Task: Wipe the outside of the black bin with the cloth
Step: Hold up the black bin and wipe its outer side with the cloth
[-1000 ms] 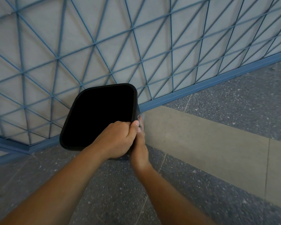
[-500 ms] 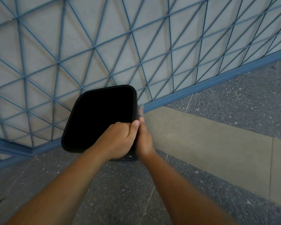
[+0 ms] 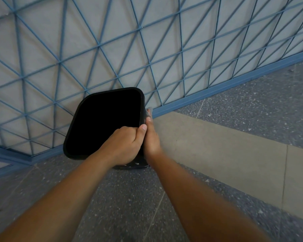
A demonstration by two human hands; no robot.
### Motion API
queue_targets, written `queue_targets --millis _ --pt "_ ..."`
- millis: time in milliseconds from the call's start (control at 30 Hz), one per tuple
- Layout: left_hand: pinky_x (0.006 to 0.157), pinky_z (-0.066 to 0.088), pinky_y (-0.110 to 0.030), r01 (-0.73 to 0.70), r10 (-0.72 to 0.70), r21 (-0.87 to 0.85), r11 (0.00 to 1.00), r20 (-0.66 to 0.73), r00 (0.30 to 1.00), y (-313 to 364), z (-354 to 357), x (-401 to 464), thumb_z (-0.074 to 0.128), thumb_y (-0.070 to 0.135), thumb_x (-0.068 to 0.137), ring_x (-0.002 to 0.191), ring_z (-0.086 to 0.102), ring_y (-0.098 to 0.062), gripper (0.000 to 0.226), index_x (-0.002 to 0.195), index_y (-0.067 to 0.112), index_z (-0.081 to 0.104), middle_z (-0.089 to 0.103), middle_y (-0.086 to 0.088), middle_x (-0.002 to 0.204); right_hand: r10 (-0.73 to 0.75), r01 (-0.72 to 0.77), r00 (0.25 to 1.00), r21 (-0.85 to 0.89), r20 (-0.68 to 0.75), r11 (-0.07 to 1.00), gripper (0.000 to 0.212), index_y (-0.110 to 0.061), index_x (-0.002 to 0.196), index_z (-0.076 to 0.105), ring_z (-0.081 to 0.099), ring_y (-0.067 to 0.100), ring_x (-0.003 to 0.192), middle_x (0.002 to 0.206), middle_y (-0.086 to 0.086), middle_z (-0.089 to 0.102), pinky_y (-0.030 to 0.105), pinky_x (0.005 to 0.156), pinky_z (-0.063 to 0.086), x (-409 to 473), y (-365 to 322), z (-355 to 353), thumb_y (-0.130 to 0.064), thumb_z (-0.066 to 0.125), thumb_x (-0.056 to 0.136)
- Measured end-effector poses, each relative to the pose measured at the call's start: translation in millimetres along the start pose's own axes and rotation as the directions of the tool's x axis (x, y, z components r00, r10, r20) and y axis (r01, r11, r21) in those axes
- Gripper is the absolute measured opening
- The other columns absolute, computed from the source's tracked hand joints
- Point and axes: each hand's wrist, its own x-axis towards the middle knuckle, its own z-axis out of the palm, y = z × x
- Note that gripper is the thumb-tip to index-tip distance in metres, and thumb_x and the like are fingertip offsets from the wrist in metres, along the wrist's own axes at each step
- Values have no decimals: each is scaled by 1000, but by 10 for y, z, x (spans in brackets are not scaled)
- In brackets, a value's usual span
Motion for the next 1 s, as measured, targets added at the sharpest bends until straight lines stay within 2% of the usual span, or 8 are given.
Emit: queue_targets --millis 200,300,400,567,733,833,900,1000 --pt "92 53 -41 -12 12 -8 1000 -27 1000 30 -6 -35 20 55 100 100 70 -17 62 114 20 70 75 0 102 -17 15 1000 77 23 997 83 -30 163 37 29 11 160 171 -4 36 41 136 19 -98 -43 16 -70 34 91" --pt "86 52 -43 -4 5 41 999 -34 999 56 -15 -20 24 46 105 90 69 -26 55 87 16 66 70 -3 85 26 -31 999 132 39 991 94 -30 160 45 33 11 159 168 -7 42 45 135 20 348 160 -126 -79 43 81" --pt "73 48 -38 -2 4 40 999 -44 999 95 -17 -65 27 42 106 72 63 -21 51 63 24 50 57 3 64 53 -59 997 121 50 991 100 -34 163 36 25 12 162 173 -6 32 46 136 15 211 319 -112 -89 43 80" --pt "91 53 -41 -40 40 -4 999 -11 999 27 -19 -41 20 53 101 99 69 -18 61 108 19 71 75 -1 99 -30 28 999 109 24 994 88 -22 163 39 28 14 161 172 0 36 45 136 16 -17 9 -22 -69 38 88" --pt "86 53 -44 -20 20 23 1000 -13 1000 39 -13 -49 21 54 101 89 69 -24 61 88 16 67 73 -5 87 -26 26 1000 35 6 999 77 -30 163 37 25 10 162 172 -7 33 45 137 12 328 -49 -85 -62 34 93" --pt "90 53 -43 -17 17 0 1000 -7 1000 51 -23 -62 14 65 92 97 70 -17 73 107 20 70 75 1 99 -42 40 998 54 38 998 90 -24 165 33 22 12 163 174 -4 29 45 137 11 -42 -72 -16 -70 32 87" --pt "89 53 -41 -25 25 -1 1000 -14 1000 52 -21 -56 16 62 95 97 70 -15 70 108 21 70 75 2 100 -76 70 995 92 59 993 79 -23 165 32 20 11 163 174 -4 28 42 137 10 -11 -64 -21 -59 31 95" --pt "80 53 -42 -22 23 41 999 -29 999 82 -23 -47 25 47 104 80 68 -17 54 80 19 65 70 0 79 -115 108 990 73 84 991 68 -24 163 35 21 10 163 174 -5 30 39 137 10 317 -34 -112 -48 28 100"
